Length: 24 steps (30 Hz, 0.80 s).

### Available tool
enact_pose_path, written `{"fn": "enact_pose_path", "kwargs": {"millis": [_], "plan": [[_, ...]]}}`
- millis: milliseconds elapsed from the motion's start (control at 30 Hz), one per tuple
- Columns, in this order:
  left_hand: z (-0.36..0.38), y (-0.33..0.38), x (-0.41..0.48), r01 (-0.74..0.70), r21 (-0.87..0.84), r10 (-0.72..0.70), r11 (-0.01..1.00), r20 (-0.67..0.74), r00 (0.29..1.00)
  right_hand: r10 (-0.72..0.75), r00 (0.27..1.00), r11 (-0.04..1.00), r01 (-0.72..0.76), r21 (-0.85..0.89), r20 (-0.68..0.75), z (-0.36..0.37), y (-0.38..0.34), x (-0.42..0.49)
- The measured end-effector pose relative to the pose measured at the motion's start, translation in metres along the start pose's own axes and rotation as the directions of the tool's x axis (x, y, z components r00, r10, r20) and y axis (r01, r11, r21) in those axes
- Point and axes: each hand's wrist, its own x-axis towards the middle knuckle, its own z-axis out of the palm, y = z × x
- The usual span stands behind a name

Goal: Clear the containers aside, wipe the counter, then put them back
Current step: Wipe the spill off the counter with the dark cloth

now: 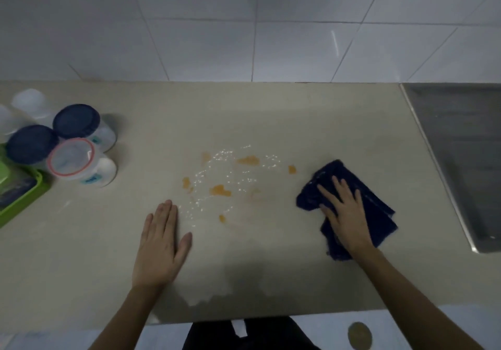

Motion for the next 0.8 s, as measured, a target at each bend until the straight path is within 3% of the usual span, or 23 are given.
{"fn": "enact_pose_path", "kwargs": {"millis": [67,133,233,333,433,533,667,800], "plan": [[0.000,0.002,0.001,0.001,-0.010,-0.001,1.000,0.006,1.000,0.196,0.977,0.981,-0.195,0.011,-0.085,0.006,-0.016,0.009],[-0.001,0.001,0.002,0.001,-0.018,-0.001,1.000,0.019,1.000,0.225,0.967,0.973,-0.230,-0.029,-0.119,0.019,-0.066,0.017],[-0.004,0.000,0.002,0.005,-0.021,-0.004,1.000,0.032,0.999,-0.077,0.997,0.993,0.078,-0.087,0.016,0.045,-0.163,0.016],[-0.010,-0.001,0.000,0.032,-0.121,-0.029,0.992,0.026,0.999,-0.305,0.934,0.940,0.327,-0.100,0.185,0.062,-0.213,0.009],[-0.019,-0.030,0.011,0.031,-0.120,-0.031,0.992,0.000,1.000,-0.379,0.911,0.923,0.385,-0.007,0.161,0.051,-0.184,0.017],[-0.025,-0.063,0.030,-0.059,0.005,0.058,0.998,0.050,0.997,-0.349,0.907,0.935,0.320,0.151,0.234,0.018,-0.131,0.016],[-0.023,-0.066,0.038,-0.093,-0.011,0.093,0.996,0.055,0.994,-0.266,0.925,0.947,0.303,-0.104,0.273,0.002,-0.112,0.022],[-0.021,-0.069,0.036,-0.094,-0.052,0.094,0.994,0.005,0.996,-0.378,0.888,0.897,0.421,-0.136,0.262,0.038,-0.186,0.027]]}}
